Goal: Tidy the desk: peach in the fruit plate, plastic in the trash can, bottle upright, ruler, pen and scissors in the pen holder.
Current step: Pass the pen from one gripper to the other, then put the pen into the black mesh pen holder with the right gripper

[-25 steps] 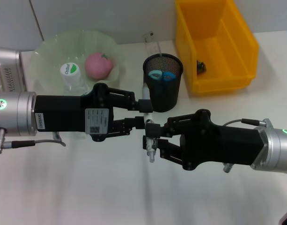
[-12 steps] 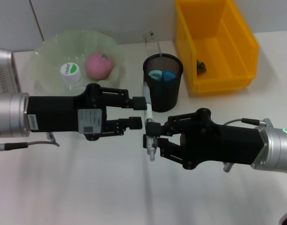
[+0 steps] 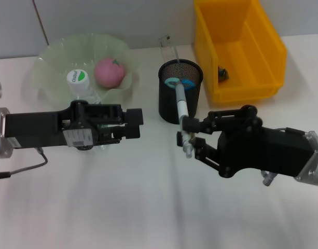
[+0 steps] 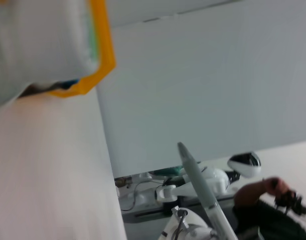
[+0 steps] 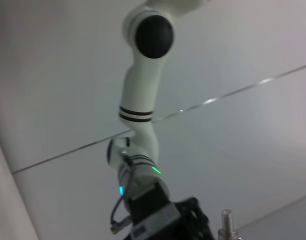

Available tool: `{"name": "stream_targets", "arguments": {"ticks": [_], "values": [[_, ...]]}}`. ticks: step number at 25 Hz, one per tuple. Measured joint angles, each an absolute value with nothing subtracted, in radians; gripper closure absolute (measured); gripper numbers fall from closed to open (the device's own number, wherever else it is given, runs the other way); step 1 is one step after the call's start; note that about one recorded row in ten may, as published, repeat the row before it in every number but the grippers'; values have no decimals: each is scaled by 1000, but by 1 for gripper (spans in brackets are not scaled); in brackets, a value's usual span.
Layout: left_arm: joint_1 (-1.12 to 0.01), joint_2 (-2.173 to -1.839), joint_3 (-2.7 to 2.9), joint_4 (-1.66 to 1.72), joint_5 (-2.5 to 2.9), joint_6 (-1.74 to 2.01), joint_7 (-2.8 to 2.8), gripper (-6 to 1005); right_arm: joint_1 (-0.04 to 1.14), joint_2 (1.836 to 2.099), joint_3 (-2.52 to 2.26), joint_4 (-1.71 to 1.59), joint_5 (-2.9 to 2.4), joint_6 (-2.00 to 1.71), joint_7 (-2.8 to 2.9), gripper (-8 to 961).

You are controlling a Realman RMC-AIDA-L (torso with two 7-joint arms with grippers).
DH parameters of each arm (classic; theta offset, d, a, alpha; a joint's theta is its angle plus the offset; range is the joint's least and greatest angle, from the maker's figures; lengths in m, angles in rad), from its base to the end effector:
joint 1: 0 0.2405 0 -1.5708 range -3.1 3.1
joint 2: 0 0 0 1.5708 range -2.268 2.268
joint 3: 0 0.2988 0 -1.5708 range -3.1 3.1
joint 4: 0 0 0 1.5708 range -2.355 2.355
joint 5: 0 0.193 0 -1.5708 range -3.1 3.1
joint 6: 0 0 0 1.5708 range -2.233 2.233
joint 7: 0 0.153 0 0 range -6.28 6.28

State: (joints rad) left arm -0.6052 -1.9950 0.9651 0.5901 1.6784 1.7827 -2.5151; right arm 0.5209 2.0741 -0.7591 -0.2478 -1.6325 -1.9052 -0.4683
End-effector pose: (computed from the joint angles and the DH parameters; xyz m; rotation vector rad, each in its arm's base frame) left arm -0.2203 0.3315 -0.0131 2.0449 1.6934 0.7457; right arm 0.2392 0.2788 -0.0416 -1.8607 -1.2402 0.8687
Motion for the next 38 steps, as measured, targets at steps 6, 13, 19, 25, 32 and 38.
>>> {"name": "stream_targets", "arguments": {"ticks": [6, 13, 19, 25, 32, 38], "values": [[-583, -1994, 965, 593, 1683, 1797, -2250, 511, 497, 2067, -732, -268, -1632, -1928, -383, 771], [-534, -2013, 979, 599, 1722, 1747, -1920, 508, 489, 2045, -614, -285, -1632, -1950, -158, 771], [-528, -2061, 989, 637, 1845, 1676, -1771, 506, 533, 2032, -484, -291, -1632, -1938, 121, 770], [-499, -2075, 1114, 613, 1736, 1588, -1461, 503, 588, 2034, -432, -317, -1620, -1844, 360, 770], [-434, -2079, 1143, 610, 1601, 1593, -1221, 500, 643, 2044, -436, -319, -1588, -1702, 560, 748], [-405, -2077, 1191, 608, 1532, 1586, -1108, 329, 679, 2053, -448, -322, -1585, -1560, 709, 729]]}}
